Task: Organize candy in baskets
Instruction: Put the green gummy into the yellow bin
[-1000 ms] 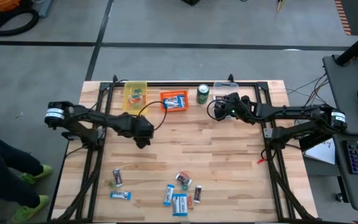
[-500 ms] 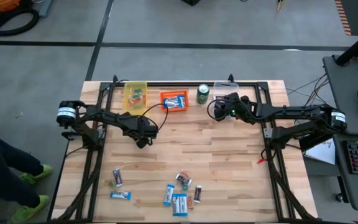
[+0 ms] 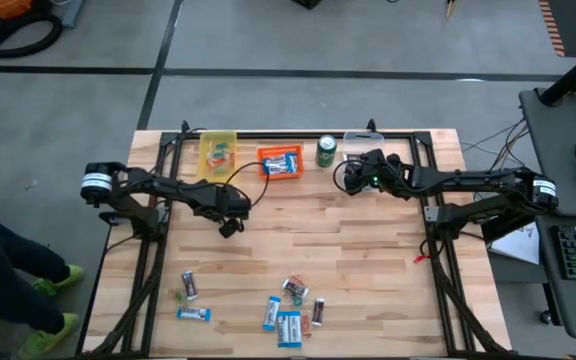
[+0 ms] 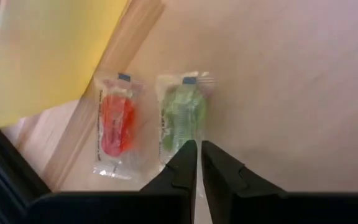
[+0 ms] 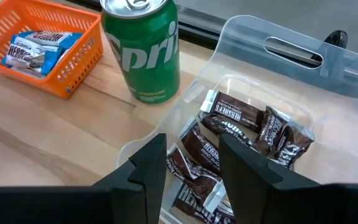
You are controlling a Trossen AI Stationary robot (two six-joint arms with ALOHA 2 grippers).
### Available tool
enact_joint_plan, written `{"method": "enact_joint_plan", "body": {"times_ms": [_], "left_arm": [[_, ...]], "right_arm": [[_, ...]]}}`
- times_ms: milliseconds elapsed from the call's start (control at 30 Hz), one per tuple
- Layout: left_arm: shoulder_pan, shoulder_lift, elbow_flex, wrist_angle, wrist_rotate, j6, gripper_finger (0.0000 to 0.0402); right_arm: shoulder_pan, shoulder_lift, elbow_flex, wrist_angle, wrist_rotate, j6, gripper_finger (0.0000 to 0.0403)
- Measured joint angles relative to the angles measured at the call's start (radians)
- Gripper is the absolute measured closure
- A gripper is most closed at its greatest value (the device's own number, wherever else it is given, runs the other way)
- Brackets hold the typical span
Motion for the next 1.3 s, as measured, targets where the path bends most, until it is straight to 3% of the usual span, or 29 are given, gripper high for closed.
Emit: {"method": "enact_joint_plan", "body": {"times_ms": [433, 600, 900, 1167, 1300], "left_arm": [[-0.093, -0.303, 0.0, 0.211, 0.161, 0.221, 0.0401], [-0.095, -0.382, 0.001, 0.136, 0.166, 0.21, 0.0401], [-0.08, -0.407, -0.01, -0.043, 0.207, 0.21, 0.0402], [0.026, -0.408, -0.096, 0.019, 0.283, 0.296, 0.0402], [0.097, -0.406, -0.12, 0.072, 0.288, 0.263, 0.0402]], "right_arm": [[0.017, 0.0, -0.001, 0.0, -0.001, 0.0, 0.0271], [0.036, 0.0, -0.001, -0.001, -0.001, 0.0, 0.0269], [0.048, 0.0, -0.002, 0.004, 0.0, 0.0, 0.0274], [0.048, 0.0, -0.002, 0.005, 0.0, 0.001, 0.0269], [0.048, 0.0, -0.002, 0.005, 0.0, 0.002, 0.0273]]}}
